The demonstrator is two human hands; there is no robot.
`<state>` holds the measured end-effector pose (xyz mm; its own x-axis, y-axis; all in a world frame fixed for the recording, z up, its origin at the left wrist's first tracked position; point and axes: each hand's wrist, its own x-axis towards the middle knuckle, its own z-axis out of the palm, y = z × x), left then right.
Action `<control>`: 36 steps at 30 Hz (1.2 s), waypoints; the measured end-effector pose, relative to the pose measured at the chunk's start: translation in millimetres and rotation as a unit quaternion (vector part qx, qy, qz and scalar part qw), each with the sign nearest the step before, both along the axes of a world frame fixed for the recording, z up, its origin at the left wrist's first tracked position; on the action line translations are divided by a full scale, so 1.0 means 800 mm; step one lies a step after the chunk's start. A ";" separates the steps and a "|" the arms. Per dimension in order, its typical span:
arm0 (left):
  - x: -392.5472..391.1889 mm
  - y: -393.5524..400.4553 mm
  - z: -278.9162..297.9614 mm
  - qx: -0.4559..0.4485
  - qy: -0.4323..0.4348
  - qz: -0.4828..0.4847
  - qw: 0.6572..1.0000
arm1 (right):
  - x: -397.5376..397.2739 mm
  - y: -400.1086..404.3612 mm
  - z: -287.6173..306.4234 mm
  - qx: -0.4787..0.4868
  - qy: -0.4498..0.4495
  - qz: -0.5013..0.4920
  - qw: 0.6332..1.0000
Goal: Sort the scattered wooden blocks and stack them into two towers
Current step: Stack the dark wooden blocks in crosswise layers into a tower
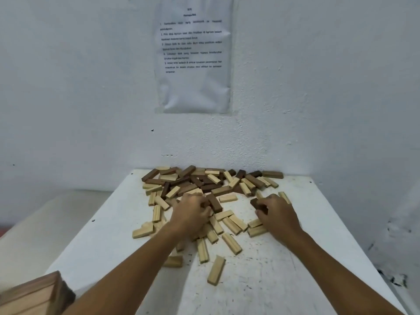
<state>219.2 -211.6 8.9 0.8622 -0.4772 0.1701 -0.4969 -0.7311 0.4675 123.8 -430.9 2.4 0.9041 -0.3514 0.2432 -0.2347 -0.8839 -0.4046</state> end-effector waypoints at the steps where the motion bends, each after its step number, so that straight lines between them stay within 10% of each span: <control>1: 0.002 -0.003 -0.008 0.001 -0.007 -0.010 1.000 | 0.006 0.000 -0.004 -0.005 -0.004 0.002 1.000; 13: -0.018 -0.046 -0.028 -0.070 -0.040 -0.124 0.989 | 0.033 0.002 -0.015 0.135 -0.082 0.005 0.987; 19: 0.020 -0.009 -0.022 -0.036 -0.029 0.029 0.998 | 0.048 0.024 0.002 0.252 -0.104 0.056 0.960; 24: 0.022 0.000 -0.023 0.073 -0.030 0.023 0.997 | 0.078 0.070 0.007 0.196 -0.055 0.142 0.969; 36: 0.023 0.009 -0.027 0.005 -0.060 0.052 0.997 | 0.095 0.101 0.011 -0.002 0.045 0.102 0.994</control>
<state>237.5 -204.8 -12.8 0.8805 -0.3889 0.2710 -0.4706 -0.7854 0.4022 200.2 -350.3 11.1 0.9743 -0.1581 0.1603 -0.0856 -0.9186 -0.3858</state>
